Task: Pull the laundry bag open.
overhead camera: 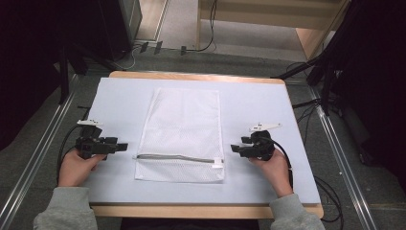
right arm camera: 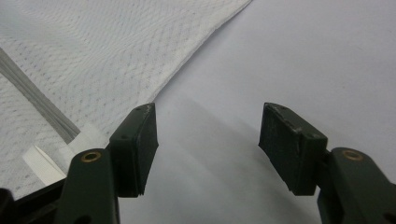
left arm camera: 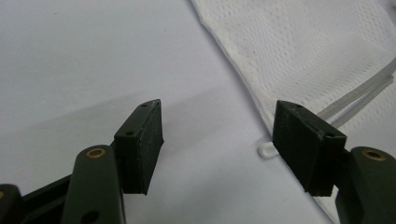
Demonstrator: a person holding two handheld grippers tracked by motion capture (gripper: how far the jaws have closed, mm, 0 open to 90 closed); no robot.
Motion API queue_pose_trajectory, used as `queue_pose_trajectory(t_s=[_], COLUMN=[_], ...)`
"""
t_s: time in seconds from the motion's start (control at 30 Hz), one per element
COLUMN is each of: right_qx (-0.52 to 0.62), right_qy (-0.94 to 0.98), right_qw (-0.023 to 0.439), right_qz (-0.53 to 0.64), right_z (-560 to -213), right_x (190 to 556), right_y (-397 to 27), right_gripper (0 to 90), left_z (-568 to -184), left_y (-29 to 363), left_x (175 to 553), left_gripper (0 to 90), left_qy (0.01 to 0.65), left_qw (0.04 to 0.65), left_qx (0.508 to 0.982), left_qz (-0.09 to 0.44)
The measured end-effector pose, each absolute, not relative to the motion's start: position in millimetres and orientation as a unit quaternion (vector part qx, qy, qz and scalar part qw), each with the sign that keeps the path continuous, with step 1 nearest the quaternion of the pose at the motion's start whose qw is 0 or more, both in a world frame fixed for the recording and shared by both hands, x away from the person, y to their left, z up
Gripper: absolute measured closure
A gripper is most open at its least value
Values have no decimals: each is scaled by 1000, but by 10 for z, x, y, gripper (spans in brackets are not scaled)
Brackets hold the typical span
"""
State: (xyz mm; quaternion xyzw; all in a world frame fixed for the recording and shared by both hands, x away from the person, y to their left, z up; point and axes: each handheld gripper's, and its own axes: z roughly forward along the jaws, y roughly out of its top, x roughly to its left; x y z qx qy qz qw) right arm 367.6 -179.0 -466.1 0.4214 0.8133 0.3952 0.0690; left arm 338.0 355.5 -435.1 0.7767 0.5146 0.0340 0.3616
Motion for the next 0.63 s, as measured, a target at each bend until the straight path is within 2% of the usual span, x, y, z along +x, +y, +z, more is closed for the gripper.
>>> queue_pose_trajectory(t_s=[0.63], right_qx=[423], right_qy=[814], right_qw=[74], right_qz=[391], right_z=[-4680], right_x=[3694], right_y=[-1804], right_gripper=[368], left_z=[-4382], left_y=[3556], left_x=[3395], left_gripper=[302], left_qy=[515], left_qw=[356], left_qx=[779], left_qz=[41])
